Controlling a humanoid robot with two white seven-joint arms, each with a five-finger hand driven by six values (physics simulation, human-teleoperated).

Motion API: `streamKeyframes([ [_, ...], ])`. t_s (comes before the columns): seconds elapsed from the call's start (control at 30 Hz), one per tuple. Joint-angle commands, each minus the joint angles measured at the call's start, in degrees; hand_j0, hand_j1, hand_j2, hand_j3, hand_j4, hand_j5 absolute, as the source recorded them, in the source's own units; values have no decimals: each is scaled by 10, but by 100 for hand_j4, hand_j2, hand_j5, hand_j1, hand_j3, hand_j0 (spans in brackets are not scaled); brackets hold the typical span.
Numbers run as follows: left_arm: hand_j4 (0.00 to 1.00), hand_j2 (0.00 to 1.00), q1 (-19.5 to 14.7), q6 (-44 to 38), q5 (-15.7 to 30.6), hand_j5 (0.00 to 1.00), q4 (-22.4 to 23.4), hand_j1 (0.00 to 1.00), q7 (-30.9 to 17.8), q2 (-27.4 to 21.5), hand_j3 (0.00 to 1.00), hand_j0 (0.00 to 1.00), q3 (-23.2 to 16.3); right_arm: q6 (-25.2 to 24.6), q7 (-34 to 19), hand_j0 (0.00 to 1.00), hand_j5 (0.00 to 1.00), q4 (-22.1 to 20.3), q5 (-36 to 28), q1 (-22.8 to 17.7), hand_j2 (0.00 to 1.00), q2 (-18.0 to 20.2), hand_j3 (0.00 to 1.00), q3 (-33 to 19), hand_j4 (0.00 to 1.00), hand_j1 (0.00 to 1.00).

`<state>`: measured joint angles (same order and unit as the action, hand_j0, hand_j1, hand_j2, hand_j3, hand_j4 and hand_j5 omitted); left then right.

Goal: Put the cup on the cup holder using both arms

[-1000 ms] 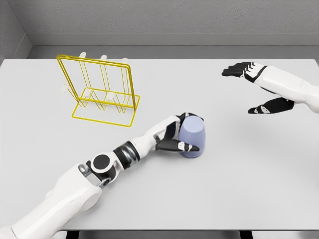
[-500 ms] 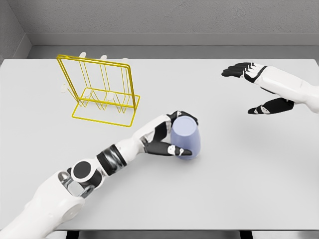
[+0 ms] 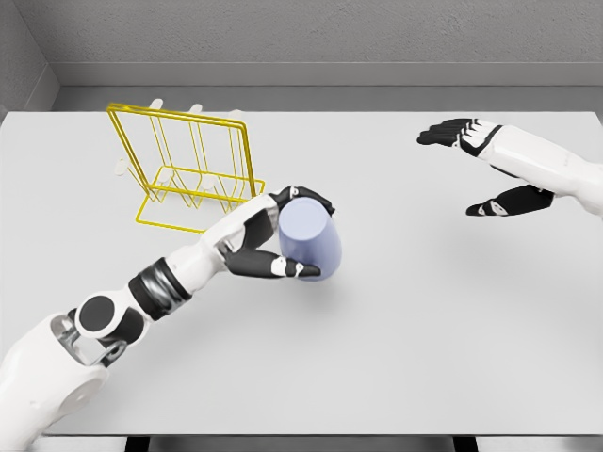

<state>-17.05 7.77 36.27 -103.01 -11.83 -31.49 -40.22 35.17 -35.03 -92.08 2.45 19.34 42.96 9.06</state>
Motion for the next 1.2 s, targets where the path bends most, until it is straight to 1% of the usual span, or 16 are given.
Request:
streamKeyframes([
  [0.0,51,51,-1,10,19,51,-1,51,1,-24,51,51,9,-2,0,100,100,1,-4,0,100,-1,100,0,100,100],
  [0.2,51,51,-18,49,41,51,-1,51,1,-63,51,51,11,-2,0,100,100,0,-4,0,100,-2,100,0,100,100],
  [0.27,51,51,-19,58,42,51,-1,51,1,-78,51,51,11,-2,0,100,100,1,-4,0,100,-1,100,0,100,100],
  [0.53,51,51,-26,99,43,51,-1,51,1,-110,51,51,18,-2,0,100,100,-3,-4,-1,100,-2,100,0,100,100],
  [0.77,51,51,-25,119,64,51,-1,51,1,-146,51,51,28,-2,0,100,100,-4,-3,0,100,-2,100,1,100,100],
  [0.87,51,51,-25,119,77,51,-1,51,1,-158,51,51,41,-2,0,100,100,-2,-3,0,100,-2,100,0,100,100],
  [1.03,51,51,-25,115,91,51,2,51,2,-159,51,51,47,-2,0,100,100,-3,-3,0,100,-2,100,0,100,100],
  [1.17,50,50,-25,113,92,50,19,50,7,-156,50,50,56,-2,0,100,100,-3,-4,0,100,-2,100,1,100,100],
])
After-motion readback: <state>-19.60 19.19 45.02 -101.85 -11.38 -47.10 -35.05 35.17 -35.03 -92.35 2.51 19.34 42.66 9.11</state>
